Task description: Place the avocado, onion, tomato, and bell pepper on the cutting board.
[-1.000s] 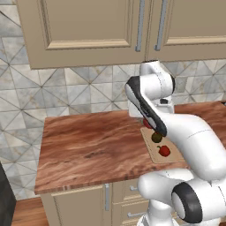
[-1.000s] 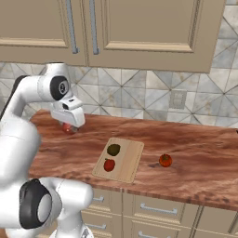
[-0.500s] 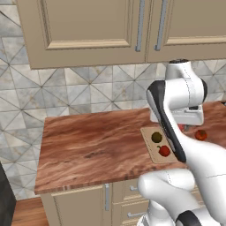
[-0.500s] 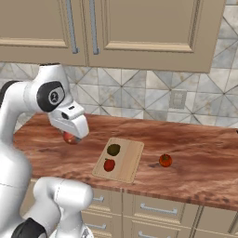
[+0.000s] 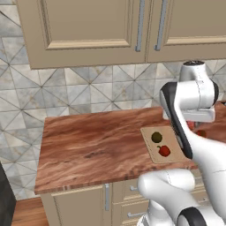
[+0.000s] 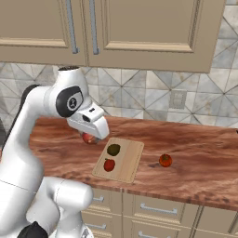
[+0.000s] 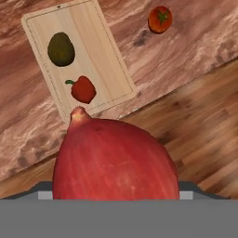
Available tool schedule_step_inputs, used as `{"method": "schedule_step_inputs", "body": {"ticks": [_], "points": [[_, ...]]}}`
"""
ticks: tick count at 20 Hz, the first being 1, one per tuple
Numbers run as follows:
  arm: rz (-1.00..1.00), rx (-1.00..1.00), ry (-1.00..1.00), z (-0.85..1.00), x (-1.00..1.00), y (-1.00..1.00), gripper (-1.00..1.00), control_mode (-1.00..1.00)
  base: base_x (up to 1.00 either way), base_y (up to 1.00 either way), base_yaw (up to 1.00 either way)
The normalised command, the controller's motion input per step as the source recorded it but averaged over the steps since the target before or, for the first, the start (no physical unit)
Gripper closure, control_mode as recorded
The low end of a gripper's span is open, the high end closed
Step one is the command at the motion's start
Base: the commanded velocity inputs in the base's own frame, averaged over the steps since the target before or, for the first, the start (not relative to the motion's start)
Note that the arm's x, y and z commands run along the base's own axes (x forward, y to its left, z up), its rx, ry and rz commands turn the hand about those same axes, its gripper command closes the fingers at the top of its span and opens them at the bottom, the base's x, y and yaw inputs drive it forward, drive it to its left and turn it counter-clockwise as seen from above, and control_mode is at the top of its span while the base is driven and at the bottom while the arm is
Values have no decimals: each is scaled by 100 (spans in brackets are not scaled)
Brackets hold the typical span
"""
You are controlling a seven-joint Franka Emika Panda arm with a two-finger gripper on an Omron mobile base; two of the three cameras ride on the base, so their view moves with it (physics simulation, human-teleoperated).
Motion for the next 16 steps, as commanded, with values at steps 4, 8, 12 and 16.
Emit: {"method": "schedule_step_inputs", "body": {"ticks": [4,8,12,16], "points": [[12,5,0,0,76,-16,100,-100,0,0,0],[18,0,0,-22,82,0,100,-100,0,0,0],[15,0,-1,-44,56,-8,100,-100,0,0,0],[12,0,-4,-41,31,-21,100,-100,0,0,0]]}}
